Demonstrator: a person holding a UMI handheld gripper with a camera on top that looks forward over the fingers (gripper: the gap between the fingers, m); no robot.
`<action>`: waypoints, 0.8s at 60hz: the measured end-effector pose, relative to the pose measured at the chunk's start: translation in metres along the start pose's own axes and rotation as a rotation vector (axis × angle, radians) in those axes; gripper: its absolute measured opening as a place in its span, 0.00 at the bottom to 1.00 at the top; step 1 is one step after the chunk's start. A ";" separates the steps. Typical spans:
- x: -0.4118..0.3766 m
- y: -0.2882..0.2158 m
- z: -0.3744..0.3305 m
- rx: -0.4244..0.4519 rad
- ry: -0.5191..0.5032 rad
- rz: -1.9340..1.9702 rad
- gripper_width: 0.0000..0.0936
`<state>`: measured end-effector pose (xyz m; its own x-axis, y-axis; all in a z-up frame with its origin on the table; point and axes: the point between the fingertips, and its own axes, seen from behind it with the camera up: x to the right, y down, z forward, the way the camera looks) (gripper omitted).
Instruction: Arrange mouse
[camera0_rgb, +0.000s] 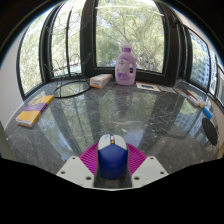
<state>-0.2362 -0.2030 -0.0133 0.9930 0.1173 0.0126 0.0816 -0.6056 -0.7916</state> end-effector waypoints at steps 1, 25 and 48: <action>0.000 -0.001 -0.002 0.000 -0.004 0.008 0.38; 0.084 -0.296 -0.166 0.564 -0.146 0.052 0.37; 0.474 -0.172 -0.069 0.281 0.205 0.156 0.37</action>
<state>0.2264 -0.0972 0.1707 0.9904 -0.1369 -0.0216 -0.0702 -0.3613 -0.9298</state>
